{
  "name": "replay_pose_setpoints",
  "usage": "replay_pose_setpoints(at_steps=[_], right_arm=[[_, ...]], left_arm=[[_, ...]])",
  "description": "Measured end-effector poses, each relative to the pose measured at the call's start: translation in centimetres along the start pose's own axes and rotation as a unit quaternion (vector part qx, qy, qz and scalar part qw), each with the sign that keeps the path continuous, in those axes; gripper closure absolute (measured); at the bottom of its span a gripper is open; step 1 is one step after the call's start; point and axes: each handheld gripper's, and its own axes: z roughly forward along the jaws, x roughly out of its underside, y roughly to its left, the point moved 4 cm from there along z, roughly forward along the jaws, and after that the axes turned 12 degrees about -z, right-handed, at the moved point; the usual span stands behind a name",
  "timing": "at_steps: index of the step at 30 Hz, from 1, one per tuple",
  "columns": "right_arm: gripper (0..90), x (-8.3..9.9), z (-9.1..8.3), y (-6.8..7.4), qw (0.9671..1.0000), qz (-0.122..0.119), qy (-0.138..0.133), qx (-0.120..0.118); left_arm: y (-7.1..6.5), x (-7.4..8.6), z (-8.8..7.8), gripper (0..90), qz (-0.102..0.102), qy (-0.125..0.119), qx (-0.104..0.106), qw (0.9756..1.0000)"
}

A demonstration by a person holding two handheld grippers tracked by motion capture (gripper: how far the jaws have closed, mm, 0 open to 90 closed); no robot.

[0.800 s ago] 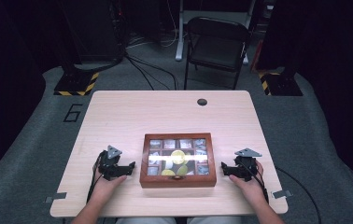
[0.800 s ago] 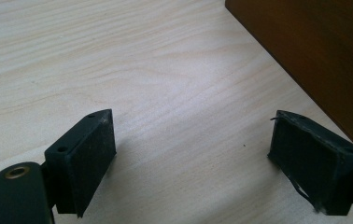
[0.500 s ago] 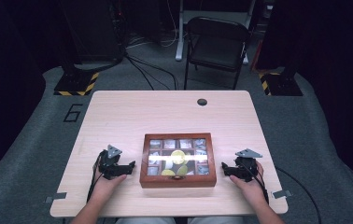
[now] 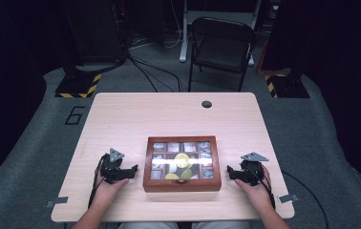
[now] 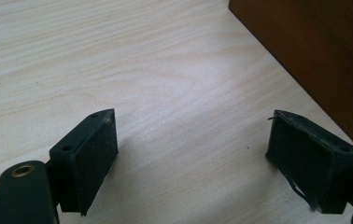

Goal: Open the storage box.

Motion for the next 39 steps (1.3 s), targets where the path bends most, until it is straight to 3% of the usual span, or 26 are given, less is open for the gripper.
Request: replay_pose_setpoints(at_steps=[10,12,22,25,29,36,39], right_arm=[[26.0,-0.1,0.0,-0.1,1.0000,0.001,-0.006,-0.003],[32.9,-0.3,-0.2,0.0,0.9999,-0.006,-0.001,-0.011],[35.0,-0.9,-1.2,0.2,0.9997,-0.004,-0.009,-0.022],[34.3,-1.2,-1.7,0.4,0.9996,-0.012,-0.013,-0.023],[34.1,-1.6,-2.1,0.6,0.9994,-0.016,-0.021,-0.021],[34.2,-2.1,-3.2,1.0,0.9985,-0.037,-0.036,-0.021],[34.3,-2.2,-3.6,1.1,0.9984,-0.036,-0.037,-0.023]], left_arm=[[0.1,0.0,-0.2,21.2,0.001,0.001,0.003,1.0000],[0.2,0.0,-0.3,24.0,0.001,0.002,0.004,1.0000],[0.2,-0.5,-1.1,27.2,-0.016,-0.005,0.016,0.9997],[-0.2,-0.8,-1.7,28.3,-0.022,-0.012,0.034,0.9991],[-0.6,-0.9,-1.9,29.4,-0.024,-0.012,0.040,0.9989],[-2.1,-1.3,-3.2,32.3,0.000,-0.011,0.057,0.9983],[-2.5,-1.3,-3.6,33.3,0.000,-0.013,0.062,0.9980]])
